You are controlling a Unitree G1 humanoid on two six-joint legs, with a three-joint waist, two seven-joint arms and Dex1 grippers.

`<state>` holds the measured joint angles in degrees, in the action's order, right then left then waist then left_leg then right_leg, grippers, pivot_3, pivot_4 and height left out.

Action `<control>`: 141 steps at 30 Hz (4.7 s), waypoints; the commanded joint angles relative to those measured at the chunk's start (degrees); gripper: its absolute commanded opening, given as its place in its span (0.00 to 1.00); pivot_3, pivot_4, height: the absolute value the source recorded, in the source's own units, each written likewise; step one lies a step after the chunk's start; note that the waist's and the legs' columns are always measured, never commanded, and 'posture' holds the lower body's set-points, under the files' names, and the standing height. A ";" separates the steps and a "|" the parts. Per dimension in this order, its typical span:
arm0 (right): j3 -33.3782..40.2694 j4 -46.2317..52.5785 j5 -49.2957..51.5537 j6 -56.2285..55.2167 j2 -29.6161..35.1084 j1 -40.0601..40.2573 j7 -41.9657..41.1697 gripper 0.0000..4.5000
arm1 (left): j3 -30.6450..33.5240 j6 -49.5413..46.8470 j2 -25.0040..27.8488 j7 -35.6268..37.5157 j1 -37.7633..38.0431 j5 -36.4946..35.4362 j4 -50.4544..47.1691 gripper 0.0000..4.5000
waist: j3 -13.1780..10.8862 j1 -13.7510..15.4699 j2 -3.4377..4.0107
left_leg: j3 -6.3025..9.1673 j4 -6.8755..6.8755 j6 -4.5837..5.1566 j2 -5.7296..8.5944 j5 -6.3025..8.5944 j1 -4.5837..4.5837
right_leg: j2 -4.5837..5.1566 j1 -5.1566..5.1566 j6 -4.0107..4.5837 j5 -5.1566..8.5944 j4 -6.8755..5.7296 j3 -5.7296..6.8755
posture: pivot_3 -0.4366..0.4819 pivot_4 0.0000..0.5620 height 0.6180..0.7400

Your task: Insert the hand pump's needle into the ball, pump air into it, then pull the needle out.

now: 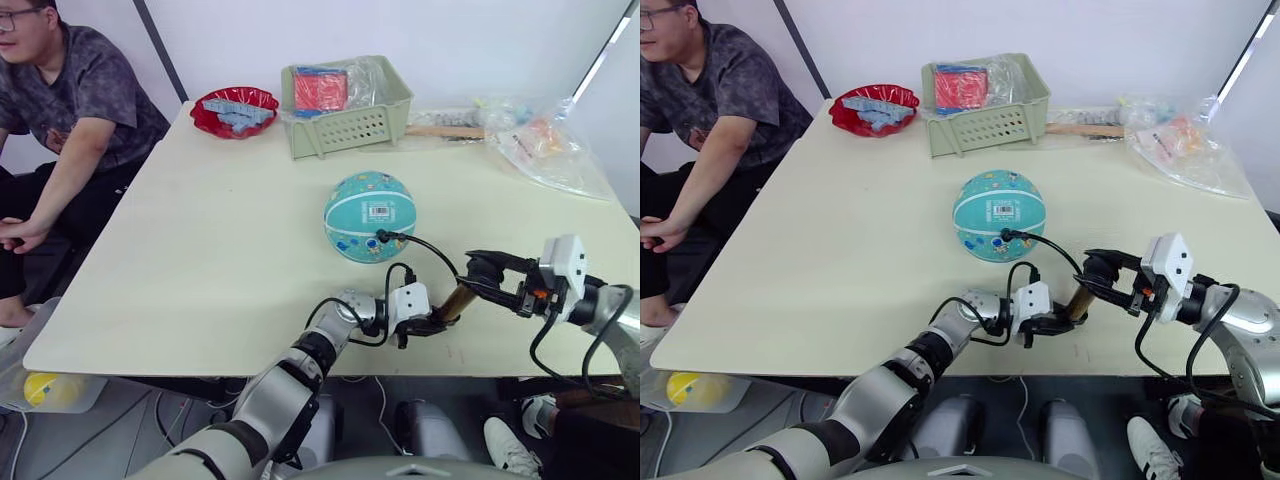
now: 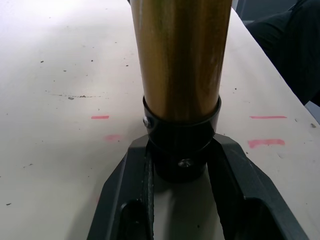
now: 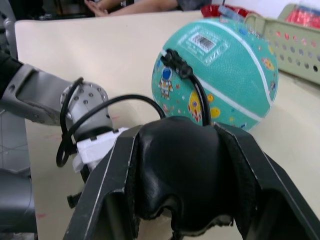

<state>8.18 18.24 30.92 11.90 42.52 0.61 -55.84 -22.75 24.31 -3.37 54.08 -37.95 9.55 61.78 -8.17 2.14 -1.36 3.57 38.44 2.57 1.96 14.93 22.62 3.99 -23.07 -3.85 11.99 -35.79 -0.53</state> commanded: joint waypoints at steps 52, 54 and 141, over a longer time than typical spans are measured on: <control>4.84 2.22 8.34 13.07 4.92 -4.84 -1.71 0.36 | -1.70 -1.61 0.95 0.68 1.61 2.96 2.96 0.24 | -0.07 -0.01 0.07 | -0.03 -0.02 0.00 -0.03 0.00 0.06 | 0.01 -0.06 -0.02 -0.02 0.01 -0.04 | 0.48 0.27 0.98; 3.07 0.89 5.32 10.63 4.54 -3.46 -2.31 0.36 | -1.74 -1.65 0.97 0.69 1.63 2.95 2.88 0.24 | -0.07 -0.01 0.05 | -0.03 -0.02 0.00 -0.02 0.00 0.06 | 0.01 -0.06 -0.01 -0.02 0.01 -0.04 | 0.48 0.27 0.98; 4.84 1.54 6.82 10.00 4.25 -10.95 -0.24 0.36 | -1.97 -1.58 1.08 0.85 2.24 3.03 3.25 0.24 | -0.12 0.03 0.26 | -0.02 -0.01 0.00 0.03 0.00 0.14 | 0.03 -0.11 -0.01 -0.02 0.01 -0.03 | 0.48 0.27 0.98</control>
<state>7.95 17.55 35.33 21.43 45.55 -8.13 -56.90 -22.50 24.55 -3.63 54.04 -37.95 9.34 61.88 -8.29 2.17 -1.10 3.56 38.42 2.57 2.00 14.93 22.76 4.02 -23.17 -3.85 11.98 -35.78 -0.56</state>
